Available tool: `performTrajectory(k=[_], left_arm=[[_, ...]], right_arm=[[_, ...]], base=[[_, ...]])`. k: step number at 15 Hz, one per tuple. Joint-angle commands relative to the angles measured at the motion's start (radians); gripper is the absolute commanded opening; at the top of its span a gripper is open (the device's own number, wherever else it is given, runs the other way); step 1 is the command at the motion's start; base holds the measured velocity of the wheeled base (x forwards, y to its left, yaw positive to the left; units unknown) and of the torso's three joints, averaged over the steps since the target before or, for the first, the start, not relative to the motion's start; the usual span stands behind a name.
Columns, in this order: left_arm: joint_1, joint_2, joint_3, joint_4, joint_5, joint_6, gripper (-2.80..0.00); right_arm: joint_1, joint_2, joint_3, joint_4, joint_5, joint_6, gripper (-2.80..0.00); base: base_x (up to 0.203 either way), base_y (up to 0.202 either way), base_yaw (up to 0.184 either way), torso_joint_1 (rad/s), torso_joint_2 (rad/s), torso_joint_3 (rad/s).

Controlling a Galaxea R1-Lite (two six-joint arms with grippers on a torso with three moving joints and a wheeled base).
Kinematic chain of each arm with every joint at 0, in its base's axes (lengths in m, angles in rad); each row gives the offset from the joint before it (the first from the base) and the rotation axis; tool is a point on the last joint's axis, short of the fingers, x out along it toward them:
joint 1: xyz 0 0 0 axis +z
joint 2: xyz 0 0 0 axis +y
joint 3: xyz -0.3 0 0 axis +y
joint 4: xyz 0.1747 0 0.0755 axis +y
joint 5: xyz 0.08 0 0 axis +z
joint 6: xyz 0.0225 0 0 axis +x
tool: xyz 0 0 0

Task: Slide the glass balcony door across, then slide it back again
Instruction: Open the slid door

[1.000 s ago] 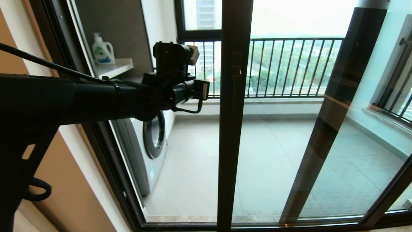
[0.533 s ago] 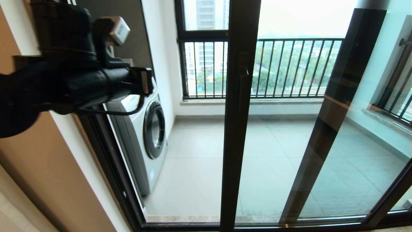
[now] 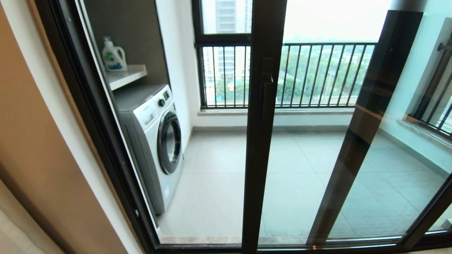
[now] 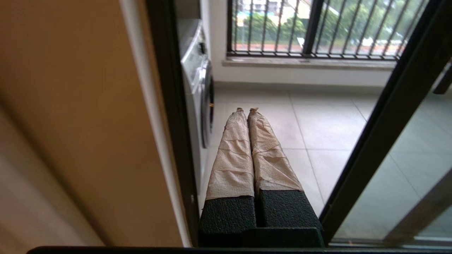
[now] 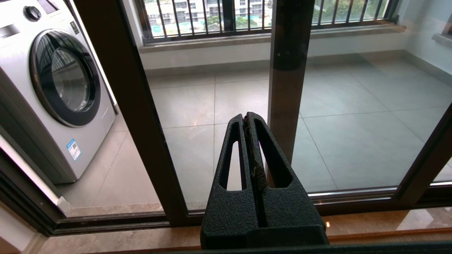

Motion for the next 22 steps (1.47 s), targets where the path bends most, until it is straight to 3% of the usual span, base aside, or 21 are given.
performTrajectory(k=[1,3,5,7,11,12,14,15,16,17,19,22], left_arm=[[0.129,-0.289,0.042,0.102,0.004,0.001,-2.80],[0.192,-0.363,0.072,0.153,-0.005,0.003,-2.80],[0.231,-0.522,0.151,0.164,-0.055,0.011,-2.80],[0.244,-0.677,0.270,0.207,-0.091,0.030,-2.80],[0.253,-0.749,0.595,0.264,-0.062,0.003,-2.80],[0.254,-0.751,0.679,0.212,-0.069,0.010,-2.80],[0.254,-0.753,0.865,-0.007,-0.085,0.056,-2.80],[0.254,-0.754,0.913,-0.147,-0.118,0.083,-2.80],[0.254,-0.755,0.945,-0.213,-0.150,0.108,-2.80],[0.254,-0.755,0.948,-0.218,-0.155,0.113,-2.80],[0.254,-0.755,0.982,-0.215,-0.271,0.135,-2.80],[0.254,-0.755,0.986,-0.211,-0.274,0.104,-2.80]], right_arm=[[0.000,0.000,0.009,-0.001,0.000,0.000,-2.80],[0.000,0.000,0.009,-0.001,0.000,0.001,-2.80],[0.000,-0.002,0.009,-0.001,0.001,0.000,-2.80],[0.000,0.000,0.009,-0.001,0.001,0.002,-2.80],[0.000,0.000,0.009,-0.001,0.001,0.000,-2.80],[0.000,0.000,0.009,-0.001,0.000,0.000,-2.80],[0.000,0.000,0.009,-0.001,0.001,0.000,-2.80],[0.000,0.000,0.009,-0.001,0.001,0.000,-2.80],[0.000,0.000,0.009,-0.001,0.001,0.000,-2.80],[0.000,0.000,0.009,-0.001,0.001,0.000,-2.80],[0.000,0.000,0.009,-0.001,0.000,0.002,-2.80],[0.000,0.000,0.009,-0.001,0.001,0.001,-2.80]], base=[[0.000,0.000,0.000,0.000,0.00,0.000],[0.000,0.000,0.000,0.000,0.00,0.000],[0.000,0.000,0.000,0.000,0.00,0.000],[0.000,0.000,0.000,0.000,0.00,0.000],[0.000,0.000,0.000,0.000,0.00,0.000],[0.000,0.000,0.000,0.000,0.00,0.000],[0.000,0.000,0.000,0.000,0.00,0.000],[0.000,0.000,0.000,0.000,0.00,0.000],[0.000,0.000,0.000,0.000,0.00,0.000],[0.000,0.000,0.000,0.000,0.00,0.000],[0.000,0.000,0.000,0.000,0.00,0.000],[0.000,0.000,0.000,0.000,0.00,0.000]])
